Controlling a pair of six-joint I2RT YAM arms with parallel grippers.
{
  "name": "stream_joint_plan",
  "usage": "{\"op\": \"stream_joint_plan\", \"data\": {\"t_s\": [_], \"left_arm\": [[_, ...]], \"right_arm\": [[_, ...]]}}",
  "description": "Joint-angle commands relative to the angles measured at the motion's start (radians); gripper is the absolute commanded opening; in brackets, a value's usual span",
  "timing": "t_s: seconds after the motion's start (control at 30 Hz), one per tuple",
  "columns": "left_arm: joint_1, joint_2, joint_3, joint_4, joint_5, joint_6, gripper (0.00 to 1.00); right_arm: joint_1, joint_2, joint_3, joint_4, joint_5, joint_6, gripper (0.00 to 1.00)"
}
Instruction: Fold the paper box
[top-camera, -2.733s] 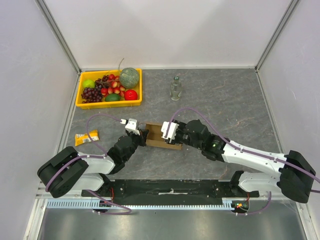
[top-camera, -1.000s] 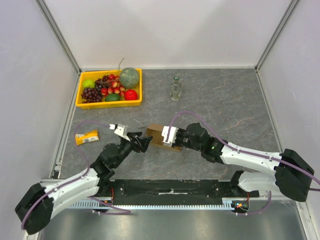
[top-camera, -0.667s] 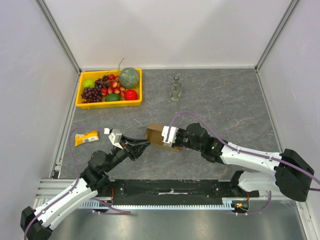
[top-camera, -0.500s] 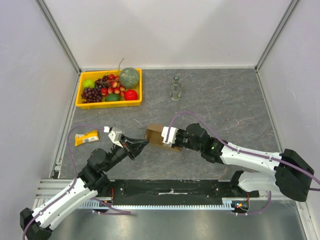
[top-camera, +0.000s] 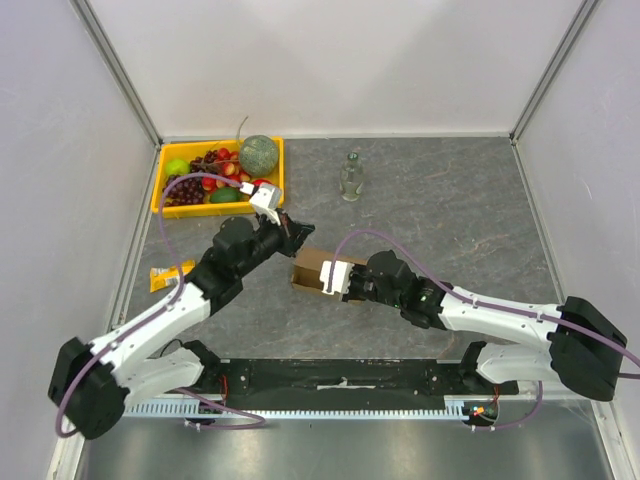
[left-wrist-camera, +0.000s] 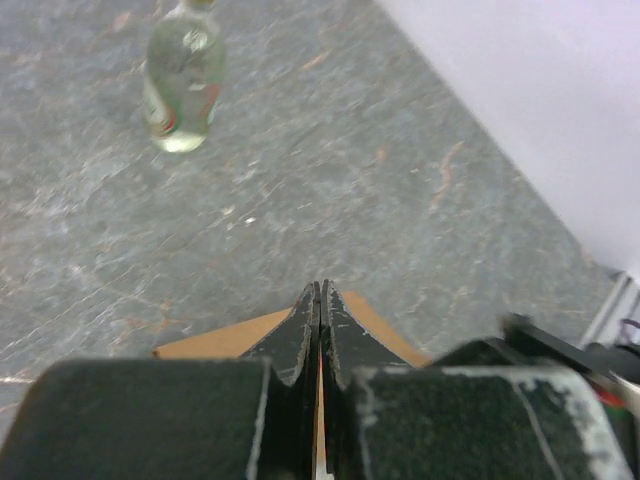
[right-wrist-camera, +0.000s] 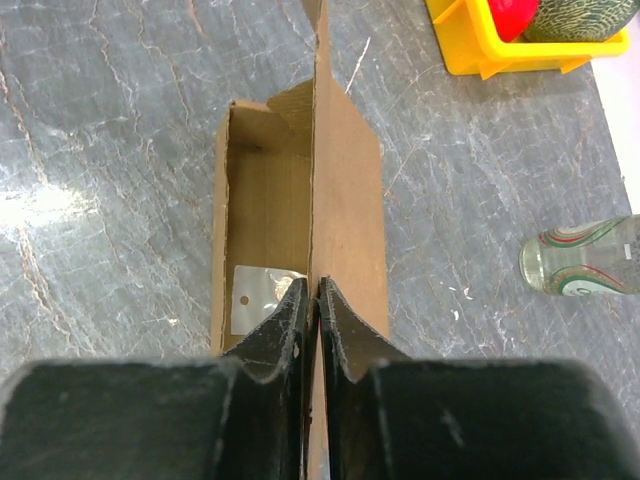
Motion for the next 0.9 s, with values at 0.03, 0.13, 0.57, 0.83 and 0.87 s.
{"op": "stream_joint_plan", "data": {"t_s": [0.03,0.13,0.57,0.83,0.87], "left_arm": [[0.084,0.176,0.058,-0.024,0.114,0.018,0.02],[0.086,0.211,0.044,-0.016,0.119,0.031,0.02],[0.086,0.236,-0.069,0.01,0.172,0.041,0.02],[0.086,0.225,-0.169,0.053,0.175,0.014,0.02],[0.087,0.22,-0.178,0.061,0.177,0.009,0.02]], "right_arm": [[0.013,0.01,0.016,-0.051,0.021,-0.012,0.16],[0.013,0.01,0.012,-0.047,0.021,-0.007,0.2],[0.015,-0.037,-0.007,0.011,-0.004,0.053,0.59],[0.015,-0.077,0.018,0.016,-0.068,0.093,0.64],[0.015,-0.083,0.022,0.016,-0.074,0.097,0.64]]}}
